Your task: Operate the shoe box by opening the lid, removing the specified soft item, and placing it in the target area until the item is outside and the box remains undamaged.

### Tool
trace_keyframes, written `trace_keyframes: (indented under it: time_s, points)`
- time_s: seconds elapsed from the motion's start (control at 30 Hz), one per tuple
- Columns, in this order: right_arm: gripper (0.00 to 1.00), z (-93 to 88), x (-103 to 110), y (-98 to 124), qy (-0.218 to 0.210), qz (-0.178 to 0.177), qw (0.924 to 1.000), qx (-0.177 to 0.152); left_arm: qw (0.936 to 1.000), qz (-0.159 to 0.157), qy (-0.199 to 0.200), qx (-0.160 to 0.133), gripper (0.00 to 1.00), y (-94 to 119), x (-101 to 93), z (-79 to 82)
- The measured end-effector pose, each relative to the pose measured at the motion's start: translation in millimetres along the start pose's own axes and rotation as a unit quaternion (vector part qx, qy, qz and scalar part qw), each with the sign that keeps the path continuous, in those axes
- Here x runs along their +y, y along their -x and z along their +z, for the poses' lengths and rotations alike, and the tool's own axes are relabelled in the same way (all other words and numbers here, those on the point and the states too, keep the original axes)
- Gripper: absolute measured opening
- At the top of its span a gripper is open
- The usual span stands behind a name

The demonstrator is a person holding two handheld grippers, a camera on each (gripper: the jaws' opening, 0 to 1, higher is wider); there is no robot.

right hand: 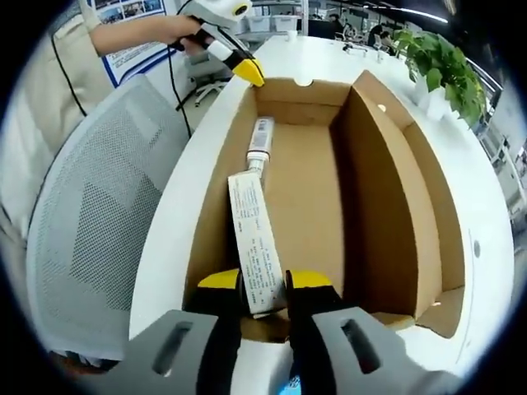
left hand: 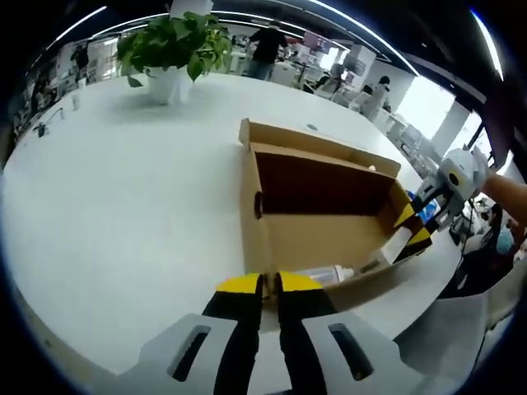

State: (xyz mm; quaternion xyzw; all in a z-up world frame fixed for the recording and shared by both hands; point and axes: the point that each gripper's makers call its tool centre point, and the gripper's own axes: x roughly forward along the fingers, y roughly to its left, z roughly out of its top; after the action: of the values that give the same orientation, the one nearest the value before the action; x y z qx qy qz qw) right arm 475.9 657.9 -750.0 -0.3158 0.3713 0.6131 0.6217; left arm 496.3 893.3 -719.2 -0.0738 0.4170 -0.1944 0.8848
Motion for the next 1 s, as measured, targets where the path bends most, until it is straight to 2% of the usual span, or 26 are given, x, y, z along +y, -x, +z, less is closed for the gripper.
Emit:
trace_keyframes:
  time_s: [0.53,1.0]
  points:
    - [0.15,5.7,0,3,0.011,-0.013,0.9998,-0.006,0.9999,-0.001,-0.012,0.007,0.04,-2,2.1,0.1]
    - [0.14,23.4,-3,28,0.026,-0.042,0.9982,-0.033,0.9999,0.001,-0.013,0.008,0.04,-1,0.1,-0.4]
